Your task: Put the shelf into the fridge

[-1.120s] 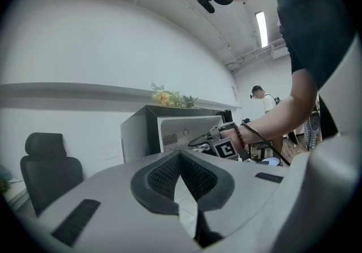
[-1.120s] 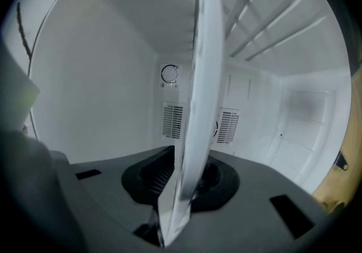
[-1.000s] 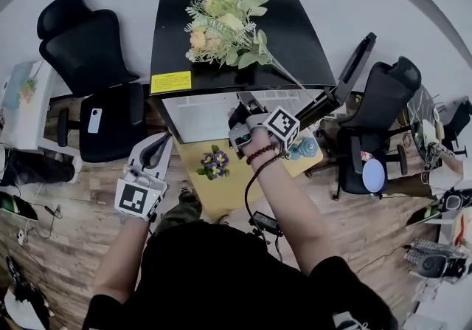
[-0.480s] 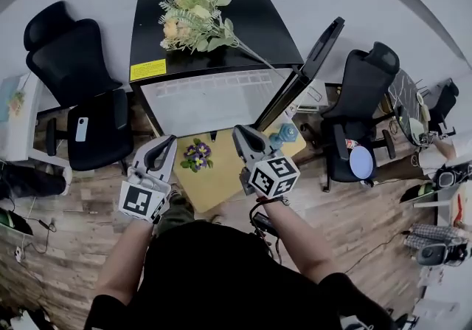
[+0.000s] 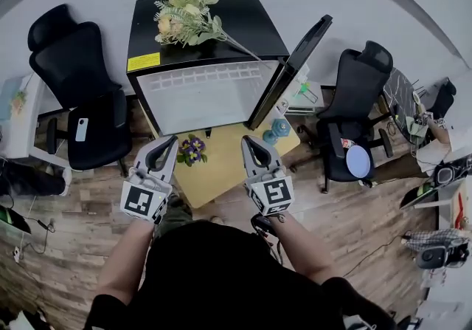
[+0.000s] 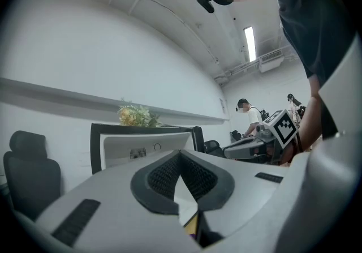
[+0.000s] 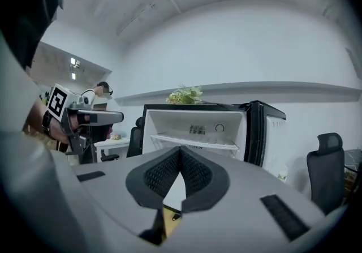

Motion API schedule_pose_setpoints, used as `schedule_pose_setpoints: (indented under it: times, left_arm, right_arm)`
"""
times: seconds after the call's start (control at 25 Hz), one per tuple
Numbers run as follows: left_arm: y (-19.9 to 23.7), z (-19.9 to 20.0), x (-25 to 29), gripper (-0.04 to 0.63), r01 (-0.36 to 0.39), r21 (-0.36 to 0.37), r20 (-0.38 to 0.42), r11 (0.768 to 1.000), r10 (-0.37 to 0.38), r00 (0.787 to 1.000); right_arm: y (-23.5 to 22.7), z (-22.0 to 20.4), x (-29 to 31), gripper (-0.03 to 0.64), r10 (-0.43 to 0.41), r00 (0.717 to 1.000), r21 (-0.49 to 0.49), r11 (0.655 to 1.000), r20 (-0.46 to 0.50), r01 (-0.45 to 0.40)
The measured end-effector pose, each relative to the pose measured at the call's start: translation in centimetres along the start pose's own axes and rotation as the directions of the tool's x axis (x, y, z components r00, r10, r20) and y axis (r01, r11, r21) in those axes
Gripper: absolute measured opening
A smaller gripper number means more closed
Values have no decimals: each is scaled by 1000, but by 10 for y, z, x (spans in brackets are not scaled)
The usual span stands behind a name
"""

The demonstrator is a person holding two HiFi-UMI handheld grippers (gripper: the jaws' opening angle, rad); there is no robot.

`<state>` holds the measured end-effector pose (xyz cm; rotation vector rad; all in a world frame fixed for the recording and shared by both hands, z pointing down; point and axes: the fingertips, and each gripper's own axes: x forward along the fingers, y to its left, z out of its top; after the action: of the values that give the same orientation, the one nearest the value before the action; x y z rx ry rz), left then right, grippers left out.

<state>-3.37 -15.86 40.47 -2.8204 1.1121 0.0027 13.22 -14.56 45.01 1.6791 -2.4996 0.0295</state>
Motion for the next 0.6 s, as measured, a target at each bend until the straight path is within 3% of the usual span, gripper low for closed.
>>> schedule_pose_setpoints:
  times: [0.6]
  left_arm:
    - [-24,5,-19,18,-20,28,-10,999,20,1000]
  right_arm:
    - [0,-3,-23,17,4,999,29,1000,40,-5]
